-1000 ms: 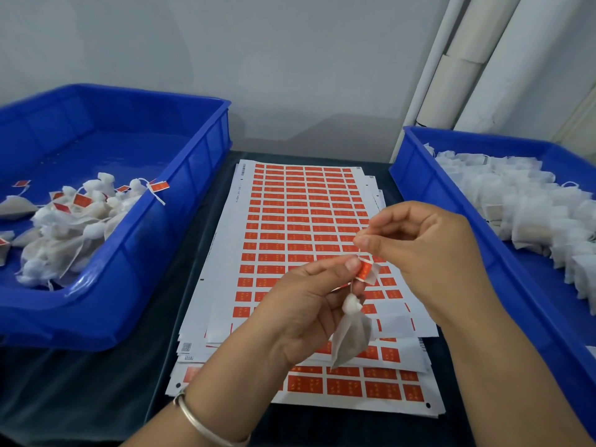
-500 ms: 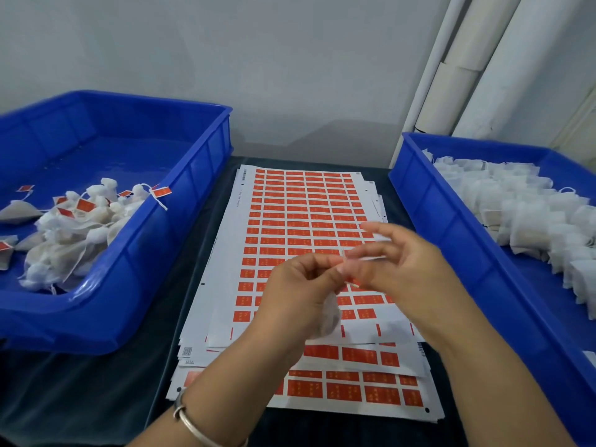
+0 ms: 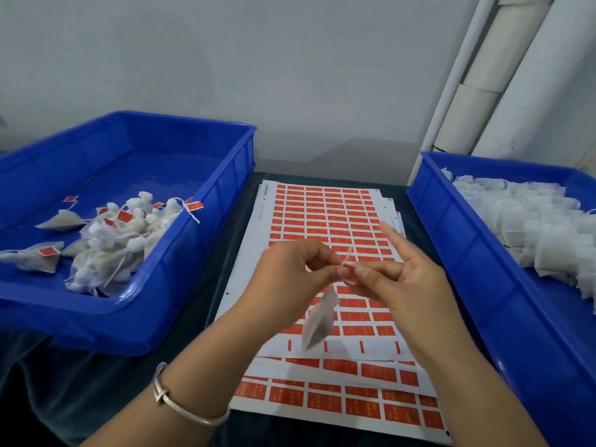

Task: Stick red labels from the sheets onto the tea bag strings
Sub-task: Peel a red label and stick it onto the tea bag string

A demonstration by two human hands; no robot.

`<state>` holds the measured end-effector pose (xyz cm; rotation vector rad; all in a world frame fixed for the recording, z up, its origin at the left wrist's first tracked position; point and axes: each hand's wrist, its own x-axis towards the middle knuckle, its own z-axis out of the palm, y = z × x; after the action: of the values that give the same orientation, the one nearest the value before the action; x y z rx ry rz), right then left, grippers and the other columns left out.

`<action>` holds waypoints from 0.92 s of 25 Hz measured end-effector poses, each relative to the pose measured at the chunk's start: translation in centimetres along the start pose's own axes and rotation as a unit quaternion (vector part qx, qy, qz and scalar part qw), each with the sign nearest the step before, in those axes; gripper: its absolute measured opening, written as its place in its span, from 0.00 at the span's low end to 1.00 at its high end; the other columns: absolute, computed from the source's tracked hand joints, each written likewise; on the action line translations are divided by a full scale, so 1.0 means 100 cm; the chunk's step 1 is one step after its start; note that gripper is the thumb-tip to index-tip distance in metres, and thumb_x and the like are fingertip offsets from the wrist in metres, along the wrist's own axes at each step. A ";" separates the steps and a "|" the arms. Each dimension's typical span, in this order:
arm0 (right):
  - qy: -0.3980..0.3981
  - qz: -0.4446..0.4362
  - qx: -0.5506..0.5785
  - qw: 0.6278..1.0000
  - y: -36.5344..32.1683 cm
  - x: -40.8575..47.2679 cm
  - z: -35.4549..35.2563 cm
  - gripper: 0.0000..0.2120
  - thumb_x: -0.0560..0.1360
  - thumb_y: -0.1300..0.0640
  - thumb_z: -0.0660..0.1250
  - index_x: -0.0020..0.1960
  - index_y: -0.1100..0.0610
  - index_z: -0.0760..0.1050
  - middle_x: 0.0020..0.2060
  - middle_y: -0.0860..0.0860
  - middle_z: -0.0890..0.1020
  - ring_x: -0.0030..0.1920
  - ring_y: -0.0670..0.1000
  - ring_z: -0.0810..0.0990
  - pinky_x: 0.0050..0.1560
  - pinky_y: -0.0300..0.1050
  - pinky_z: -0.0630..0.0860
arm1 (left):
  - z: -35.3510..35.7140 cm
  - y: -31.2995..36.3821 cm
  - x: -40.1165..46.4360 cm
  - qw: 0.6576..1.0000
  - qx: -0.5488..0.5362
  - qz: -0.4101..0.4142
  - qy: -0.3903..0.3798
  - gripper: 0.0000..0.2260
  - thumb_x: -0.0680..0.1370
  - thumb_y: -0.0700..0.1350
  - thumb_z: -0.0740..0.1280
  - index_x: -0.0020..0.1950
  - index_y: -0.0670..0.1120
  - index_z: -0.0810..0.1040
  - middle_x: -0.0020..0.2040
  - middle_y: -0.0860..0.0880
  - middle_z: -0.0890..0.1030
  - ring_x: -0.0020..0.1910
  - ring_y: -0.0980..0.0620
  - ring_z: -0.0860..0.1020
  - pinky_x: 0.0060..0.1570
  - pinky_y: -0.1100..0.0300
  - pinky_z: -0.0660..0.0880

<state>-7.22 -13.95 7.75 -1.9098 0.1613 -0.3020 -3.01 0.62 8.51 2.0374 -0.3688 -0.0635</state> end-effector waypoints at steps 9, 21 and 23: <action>-0.016 0.022 0.024 0.999 -0.015 -0.006 0.027 0.42 0.60 0.38 0.66 0.71 0.32 0.52 0.36 0.27 0.80 0.41 0.32 0.80 0.31 0.25 0.73 | -0.150 0.012 0.084 0.956 -0.033 0.062 0.286 0.09 0.75 0.43 0.69 0.36 0.50 0.73 0.33 0.50 0.81 0.36 0.51 0.82 0.45 0.52 0.80; -0.072 0.065 -0.031 0.995 0.010 -0.001 0.031 0.07 0.75 0.50 0.66 0.47 0.37 0.73 0.43 0.37 0.82 0.41 0.34 0.81 0.37 0.26 0.75 | -0.157 -0.078 0.127 0.927 0.304 -0.198 0.098 0.09 0.77 0.43 0.62 0.44 0.38 0.78 0.42 0.40 0.80 0.42 0.40 0.78 0.42 0.52 0.74; -0.055 0.054 -0.048 0.996 0.003 -0.001 0.021 0.06 0.75 0.50 0.66 0.44 0.39 0.75 0.42 0.35 0.81 0.41 0.35 0.81 0.40 0.29 0.77 | -0.140 -0.054 0.122 0.915 0.365 -0.142 0.095 0.10 0.77 0.46 0.62 0.42 0.41 0.75 0.39 0.43 0.78 0.36 0.46 0.73 0.33 0.57 0.68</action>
<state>-6.64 -12.11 6.75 -2.0002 0.2083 -0.1178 12.70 11.47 11.86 2.8000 0.0539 0.1125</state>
